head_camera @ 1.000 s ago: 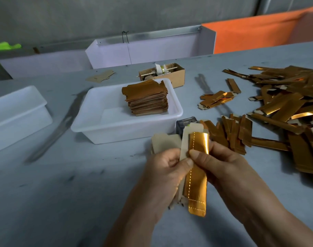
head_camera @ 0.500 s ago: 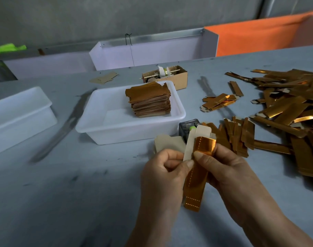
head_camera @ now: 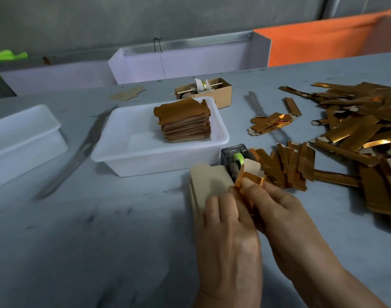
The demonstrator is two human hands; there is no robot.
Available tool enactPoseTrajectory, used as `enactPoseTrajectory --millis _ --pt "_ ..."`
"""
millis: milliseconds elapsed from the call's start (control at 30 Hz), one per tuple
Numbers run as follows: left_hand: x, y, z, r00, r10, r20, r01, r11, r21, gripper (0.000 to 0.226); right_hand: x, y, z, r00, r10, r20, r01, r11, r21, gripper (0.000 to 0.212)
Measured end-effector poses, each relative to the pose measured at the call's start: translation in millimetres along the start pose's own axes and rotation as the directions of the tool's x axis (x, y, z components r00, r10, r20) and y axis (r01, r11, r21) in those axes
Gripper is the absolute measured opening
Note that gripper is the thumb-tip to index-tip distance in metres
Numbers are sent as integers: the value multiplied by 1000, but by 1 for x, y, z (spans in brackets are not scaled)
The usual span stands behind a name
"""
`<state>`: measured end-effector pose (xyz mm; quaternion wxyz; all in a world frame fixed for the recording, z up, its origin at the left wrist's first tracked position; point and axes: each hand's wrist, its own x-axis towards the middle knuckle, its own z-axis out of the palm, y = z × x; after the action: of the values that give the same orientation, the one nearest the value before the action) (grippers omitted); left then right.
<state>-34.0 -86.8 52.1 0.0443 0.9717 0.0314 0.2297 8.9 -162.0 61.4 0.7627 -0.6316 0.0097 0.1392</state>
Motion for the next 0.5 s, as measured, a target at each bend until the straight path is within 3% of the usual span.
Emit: enactPoseTrajectory --millis 100,167,200,267,300,333,400,500 --pt "0 -7 1 999 41 -32 -43 997 -68 31 4 1 -1 999 -14 -42 11 998 -55 27" --pt "4 -12 -2 997 -66 42 75 954 -289 34 6 1 -2 999 -12 -51 9 998 -56 24" --pt "8 -15 -5 979 -177 103 204 877 -436 27 7 1 -3 999 -9 -43 7 999 -46 23" --pt "11 -25 -2 882 -340 327 470 582 -663 14 7 2 -5 1000 -3 -20 2 1000 -31 25" --pt "11 -31 -1 825 -345 447 562 413 -717 12 6 3 -6 1000 -3 -8 3 999 -34 27" --pt "11 -36 -2 780 -311 542 623 308 -719 10 5 4 -6 1000 0 6 0 999 -46 27" --pt "12 -42 -4 749 -264 608 662 255 -705 8 2 2 -7 999 21 42 -17 996 -85 23" --pt "14 -45 -5 749 -328 576 650 192 -735 10 6 -8 -15 999 -23 28 28 986 -162 21"
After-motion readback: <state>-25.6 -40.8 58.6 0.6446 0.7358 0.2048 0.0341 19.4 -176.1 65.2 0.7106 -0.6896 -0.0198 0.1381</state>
